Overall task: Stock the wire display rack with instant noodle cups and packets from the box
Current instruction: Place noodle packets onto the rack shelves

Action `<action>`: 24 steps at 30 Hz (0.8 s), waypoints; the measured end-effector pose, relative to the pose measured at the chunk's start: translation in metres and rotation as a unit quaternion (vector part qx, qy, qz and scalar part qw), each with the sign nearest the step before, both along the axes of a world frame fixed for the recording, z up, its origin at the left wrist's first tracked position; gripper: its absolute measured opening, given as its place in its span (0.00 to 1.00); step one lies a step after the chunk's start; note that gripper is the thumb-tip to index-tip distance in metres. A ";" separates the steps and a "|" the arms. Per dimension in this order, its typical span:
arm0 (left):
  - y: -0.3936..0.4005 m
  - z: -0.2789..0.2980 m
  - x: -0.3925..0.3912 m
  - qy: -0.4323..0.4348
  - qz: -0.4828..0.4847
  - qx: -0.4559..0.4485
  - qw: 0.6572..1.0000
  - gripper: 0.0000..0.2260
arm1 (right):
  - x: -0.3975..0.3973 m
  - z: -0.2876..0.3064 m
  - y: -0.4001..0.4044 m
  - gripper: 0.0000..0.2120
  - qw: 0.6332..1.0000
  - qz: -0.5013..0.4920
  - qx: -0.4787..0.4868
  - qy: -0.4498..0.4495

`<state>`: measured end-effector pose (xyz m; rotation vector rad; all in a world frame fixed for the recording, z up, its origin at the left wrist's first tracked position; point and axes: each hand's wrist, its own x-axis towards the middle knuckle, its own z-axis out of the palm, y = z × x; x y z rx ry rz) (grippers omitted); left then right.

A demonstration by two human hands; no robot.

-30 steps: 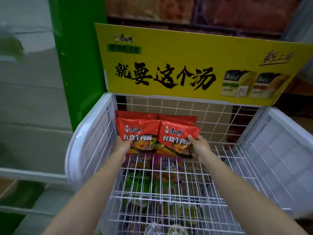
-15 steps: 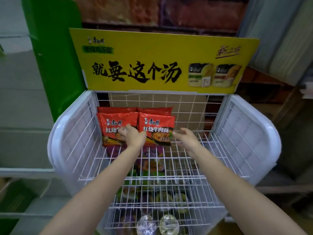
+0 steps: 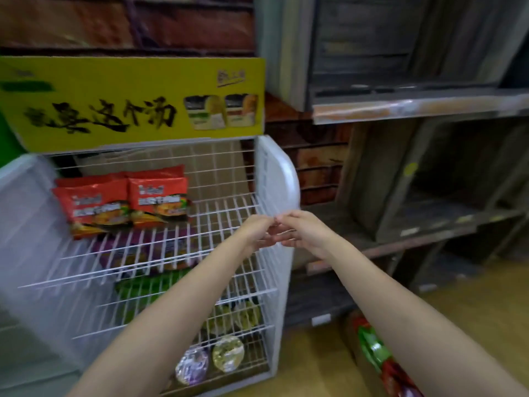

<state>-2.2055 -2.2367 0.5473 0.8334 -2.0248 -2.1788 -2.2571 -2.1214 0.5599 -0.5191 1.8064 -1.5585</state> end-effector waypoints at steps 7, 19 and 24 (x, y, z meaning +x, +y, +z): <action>0.122 -0.016 -0.052 -0.025 -0.084 -0.002 0.996 0.08 | -0.034 -0.021 0.127 0.03 0.991 -0.132 0.004 -0.029; 0.260 -0.052 -0.191 -0.067 -0.262 -0.061 0.961 0.09 | -0.113 -0.057 0.281 0.07 0.935 -0.346 0.027 -0.076; 0.317 -0.072 -0.260 -0.074 -0.323 -0.030 0.943 0.10 | -0.167 -0.060 0.335 0.05 0.916 -0.386 0.071 -0.085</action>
